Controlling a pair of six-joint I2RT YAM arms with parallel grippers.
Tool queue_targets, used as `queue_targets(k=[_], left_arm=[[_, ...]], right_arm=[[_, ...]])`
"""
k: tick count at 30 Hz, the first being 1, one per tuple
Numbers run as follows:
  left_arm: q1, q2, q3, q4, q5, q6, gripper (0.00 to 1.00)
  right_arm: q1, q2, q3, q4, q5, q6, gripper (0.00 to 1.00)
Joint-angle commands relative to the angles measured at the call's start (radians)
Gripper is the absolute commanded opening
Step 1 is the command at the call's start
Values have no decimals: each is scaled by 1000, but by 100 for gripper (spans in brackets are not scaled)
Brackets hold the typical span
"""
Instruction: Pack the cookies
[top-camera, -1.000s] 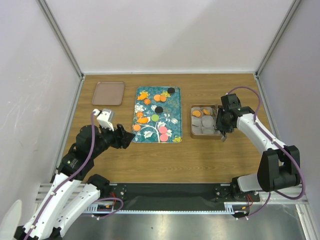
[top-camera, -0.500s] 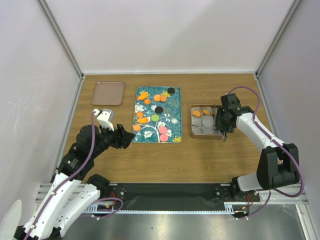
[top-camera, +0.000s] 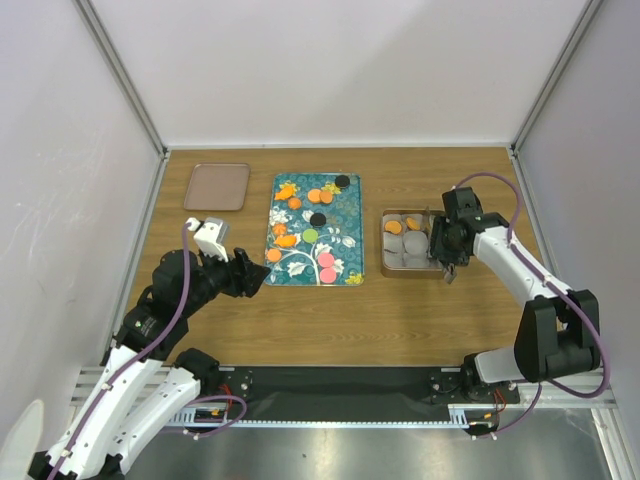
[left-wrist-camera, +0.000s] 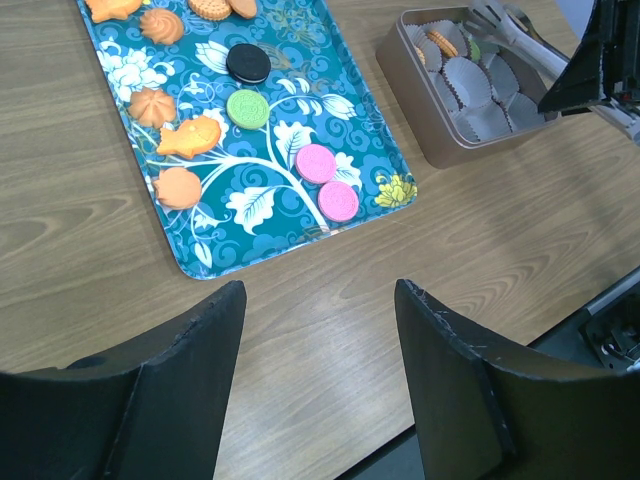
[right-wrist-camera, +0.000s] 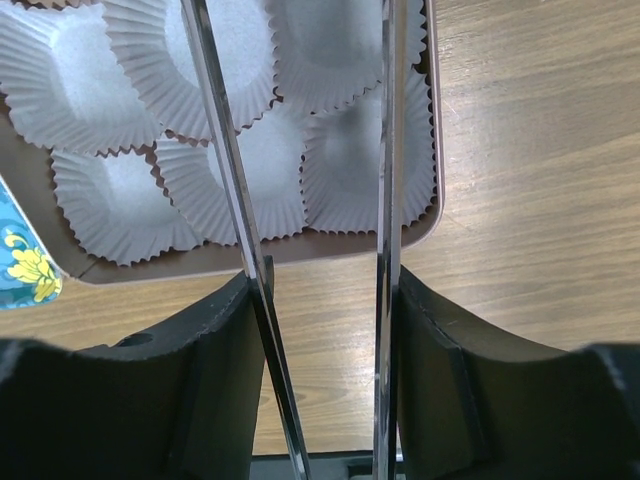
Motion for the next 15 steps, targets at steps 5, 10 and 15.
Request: queue_targets(k=[5,10,15], left_arm=[[-7,1,4,29,-12,15,67],[-7,0,6,28,-21,13,67],[-7,-3,6,26,-30,12,67]], right_arm=[[44,-131,83,-56,-5,6,50],[222,-124,167,-59,21,41,51],[416,54,279,-18,49,51,51]])
